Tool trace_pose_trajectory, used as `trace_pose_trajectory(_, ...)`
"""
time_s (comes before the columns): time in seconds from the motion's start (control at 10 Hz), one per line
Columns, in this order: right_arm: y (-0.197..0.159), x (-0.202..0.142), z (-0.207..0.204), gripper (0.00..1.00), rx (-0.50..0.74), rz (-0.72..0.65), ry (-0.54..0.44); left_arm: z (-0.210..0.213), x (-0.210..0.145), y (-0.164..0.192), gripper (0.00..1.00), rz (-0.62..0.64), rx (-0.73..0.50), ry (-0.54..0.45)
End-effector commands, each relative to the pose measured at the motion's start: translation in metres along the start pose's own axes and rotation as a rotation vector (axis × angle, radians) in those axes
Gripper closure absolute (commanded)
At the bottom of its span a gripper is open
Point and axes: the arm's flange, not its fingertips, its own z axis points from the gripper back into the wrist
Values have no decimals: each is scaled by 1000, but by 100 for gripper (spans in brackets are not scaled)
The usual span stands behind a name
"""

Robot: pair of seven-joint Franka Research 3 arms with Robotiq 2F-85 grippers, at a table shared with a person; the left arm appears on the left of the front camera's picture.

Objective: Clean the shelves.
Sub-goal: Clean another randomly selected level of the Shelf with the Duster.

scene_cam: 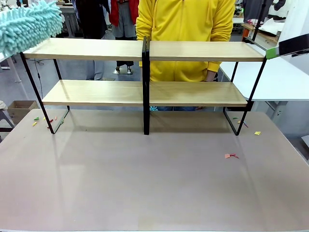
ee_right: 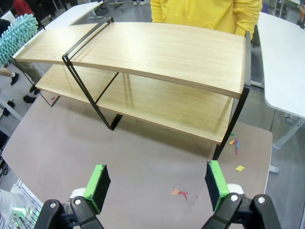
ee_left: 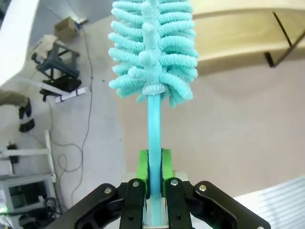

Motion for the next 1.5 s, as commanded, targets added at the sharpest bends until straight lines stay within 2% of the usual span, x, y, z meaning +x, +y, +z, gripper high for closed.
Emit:
trace_pose_trajectory(0.0,-1,0,0,0,4,-2,-1,0,30,-5,87,18,-336,91)
trace_pose_trajectory(0.1,-1,0,0,0,4,-2,-1,0,0,0,87,0,0,0)
trace_pose_trajectory(0.2,-1,0,0,0,4,-2,-1,0,0,0,87,0,0,0)
trace_pose_trajectory(0.3,-1,0,0,0,4,-2,-1,-8,16,-14,87,7,-109,36)
trace_pose_trajectory(0.4,-1,0,0,0,4,-2,-1,1,23,-24,87,77,106,86)
trace_pose_trajectory(0.5,-1,0,0,0,4,-2,-1,6,27,-37,87,102,196,120)
trace_pose_trajectory(0.7,-1,0,0,0,4,-2,-1,0,38,-52,87,130,267,203)
trace_pose_trajectory(0.8,-1,0,0,0,4,-2,-1,-5,43,-55,87,120,265,242)
trace_pose_trajectory(1.0,-1,0,0,0,4,-2,-1,-9,45,-58,87,93,230,207)
trace_pose_trajectory(1.4,-1,0,0,0,4,-2,-1,-16,46,-61,87,64,235,229)
